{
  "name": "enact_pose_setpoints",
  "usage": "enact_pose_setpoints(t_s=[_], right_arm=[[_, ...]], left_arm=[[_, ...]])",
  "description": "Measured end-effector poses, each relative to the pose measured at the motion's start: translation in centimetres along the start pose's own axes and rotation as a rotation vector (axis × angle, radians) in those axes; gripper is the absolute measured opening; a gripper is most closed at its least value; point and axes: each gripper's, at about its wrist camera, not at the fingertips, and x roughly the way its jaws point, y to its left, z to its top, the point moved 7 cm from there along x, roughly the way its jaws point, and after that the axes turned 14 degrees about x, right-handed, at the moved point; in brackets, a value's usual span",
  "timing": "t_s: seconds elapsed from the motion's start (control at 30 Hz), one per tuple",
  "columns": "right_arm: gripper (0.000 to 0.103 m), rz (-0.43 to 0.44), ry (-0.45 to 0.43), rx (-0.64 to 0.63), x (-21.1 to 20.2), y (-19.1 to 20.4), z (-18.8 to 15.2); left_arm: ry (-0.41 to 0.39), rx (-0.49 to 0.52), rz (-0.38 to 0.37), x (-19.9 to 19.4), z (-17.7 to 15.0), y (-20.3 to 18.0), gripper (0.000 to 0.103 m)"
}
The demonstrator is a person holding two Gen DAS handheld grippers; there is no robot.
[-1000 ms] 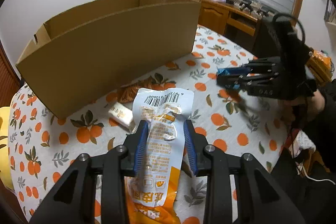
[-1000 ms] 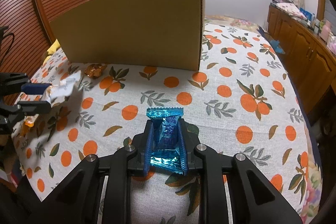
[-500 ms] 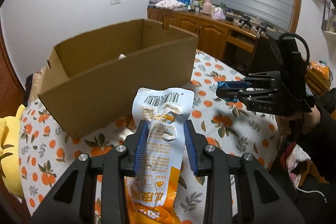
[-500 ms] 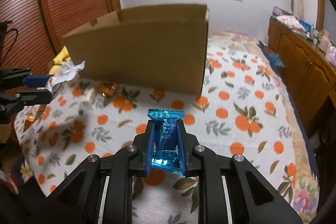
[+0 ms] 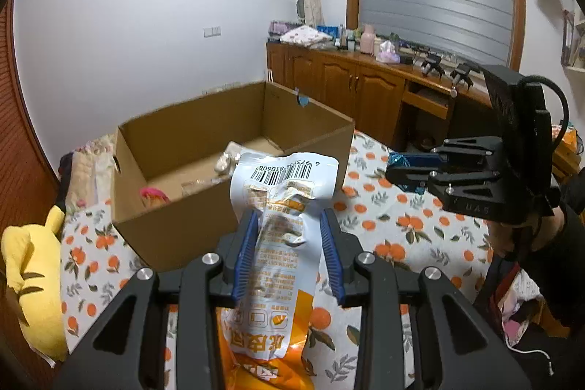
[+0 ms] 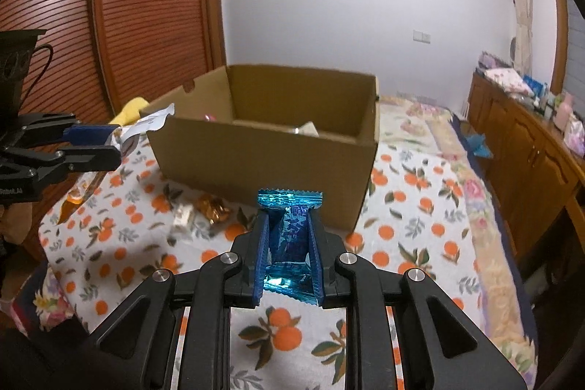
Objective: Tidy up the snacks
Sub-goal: 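Lift the orange-and-white pouch with the left tool while the right tool carries the candy over the box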
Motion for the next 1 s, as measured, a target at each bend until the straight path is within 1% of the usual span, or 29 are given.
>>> enact_pose_setpoints(t_s=[0.2,0.47,0.8,1.0], right_arm=[[0.018,0.012,-0.042,-0.031,-0.4,1.0,2.3],[0.018,0.037,-0.081,-0.057,0.4,1.7,5.3],[0.018,0.069,-0.088,-0.091,3.2,2.1,8.4],[0.018,0.083,-0.078,-0.098,5.5,1.7,9.7]], left_arm=[[-0.028,0.001,0.025,-0.1,2.2,1.5,0.033],[-0.034,-0.008,0.05,1.4,4.1,4.2,0.033],[-0.024,-0.011,0.093,3.8,6.8,8.1,0.033],[-0.016,-0.021,0.12,5.4,7.7,10.3,0.033]])
